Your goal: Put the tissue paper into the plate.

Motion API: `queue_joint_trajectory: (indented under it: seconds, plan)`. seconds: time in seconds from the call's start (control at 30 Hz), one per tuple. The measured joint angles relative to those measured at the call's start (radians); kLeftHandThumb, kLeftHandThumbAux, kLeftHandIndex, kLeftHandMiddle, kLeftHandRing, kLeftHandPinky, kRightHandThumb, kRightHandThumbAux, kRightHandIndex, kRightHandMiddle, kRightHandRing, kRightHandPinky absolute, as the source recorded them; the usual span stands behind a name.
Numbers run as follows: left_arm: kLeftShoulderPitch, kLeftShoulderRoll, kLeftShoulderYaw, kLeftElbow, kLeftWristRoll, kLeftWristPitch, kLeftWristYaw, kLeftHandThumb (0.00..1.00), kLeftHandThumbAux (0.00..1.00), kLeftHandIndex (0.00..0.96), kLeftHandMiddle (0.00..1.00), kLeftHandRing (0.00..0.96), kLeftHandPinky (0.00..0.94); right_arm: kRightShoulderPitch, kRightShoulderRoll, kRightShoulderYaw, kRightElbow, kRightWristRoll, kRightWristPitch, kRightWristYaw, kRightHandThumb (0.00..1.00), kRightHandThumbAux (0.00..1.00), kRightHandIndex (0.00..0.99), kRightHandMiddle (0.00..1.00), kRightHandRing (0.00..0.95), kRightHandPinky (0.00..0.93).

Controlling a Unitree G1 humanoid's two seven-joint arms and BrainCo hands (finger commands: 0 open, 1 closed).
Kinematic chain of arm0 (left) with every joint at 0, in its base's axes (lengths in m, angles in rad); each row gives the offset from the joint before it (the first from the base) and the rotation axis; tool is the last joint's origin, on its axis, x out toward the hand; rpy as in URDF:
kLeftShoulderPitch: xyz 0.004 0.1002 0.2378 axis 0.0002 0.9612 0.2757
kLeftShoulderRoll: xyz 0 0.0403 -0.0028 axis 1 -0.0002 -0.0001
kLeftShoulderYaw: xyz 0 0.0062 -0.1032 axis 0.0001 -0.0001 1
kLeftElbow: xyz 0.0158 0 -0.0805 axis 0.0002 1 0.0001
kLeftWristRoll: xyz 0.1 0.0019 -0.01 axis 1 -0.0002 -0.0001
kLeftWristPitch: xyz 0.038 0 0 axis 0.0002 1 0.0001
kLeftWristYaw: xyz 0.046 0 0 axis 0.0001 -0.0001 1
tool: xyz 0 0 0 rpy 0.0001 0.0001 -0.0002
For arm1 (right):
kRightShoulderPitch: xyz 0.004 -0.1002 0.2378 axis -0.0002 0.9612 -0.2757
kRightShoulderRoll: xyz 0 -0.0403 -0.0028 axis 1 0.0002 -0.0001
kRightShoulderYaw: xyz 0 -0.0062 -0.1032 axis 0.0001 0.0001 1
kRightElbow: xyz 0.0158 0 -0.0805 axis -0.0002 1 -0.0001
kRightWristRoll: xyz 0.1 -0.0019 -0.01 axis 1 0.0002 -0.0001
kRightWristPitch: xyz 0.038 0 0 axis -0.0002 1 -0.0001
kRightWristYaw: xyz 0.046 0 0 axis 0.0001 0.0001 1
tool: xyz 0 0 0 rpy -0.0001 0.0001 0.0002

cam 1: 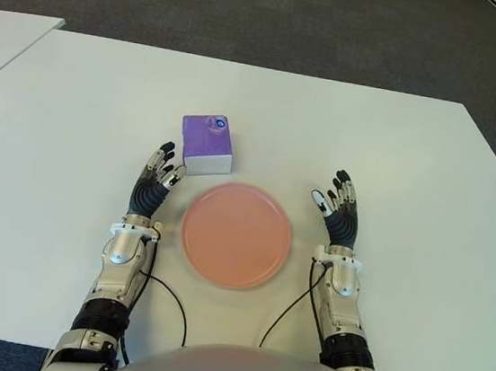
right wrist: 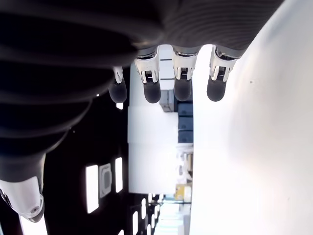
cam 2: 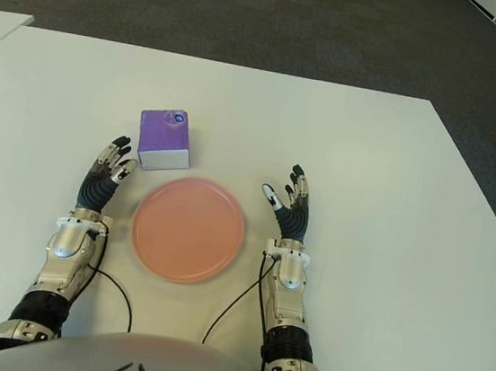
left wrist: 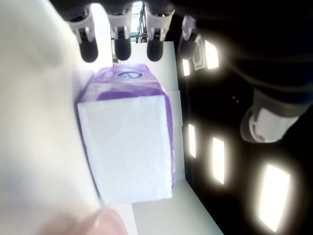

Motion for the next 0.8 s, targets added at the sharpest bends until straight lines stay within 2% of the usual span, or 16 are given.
queue_joint_trajectory:
  seconds: [0.57,0.8]
  plan:
    - [-0.006,0.001,-0.003,0.002,0.011,0.002,0.008,0.0,0.479,0.0,0.0,0.0,0.0,0.042,-0.005,0.006,-0.05,-0.01,0.016,0.004,0.027,0.624,0.0,0.0,0.0,0.0]
    - [-0.002,0.0,-0.001,-0.004,0.017,0.006,0.026,0.0,0.489,0.0,0.0,0.0,0.0,0.049,-0.005,0.006,-0.059,-0.007,0.024,0.012,0.037,0.615,0.0,0.0,0.0,0.0]
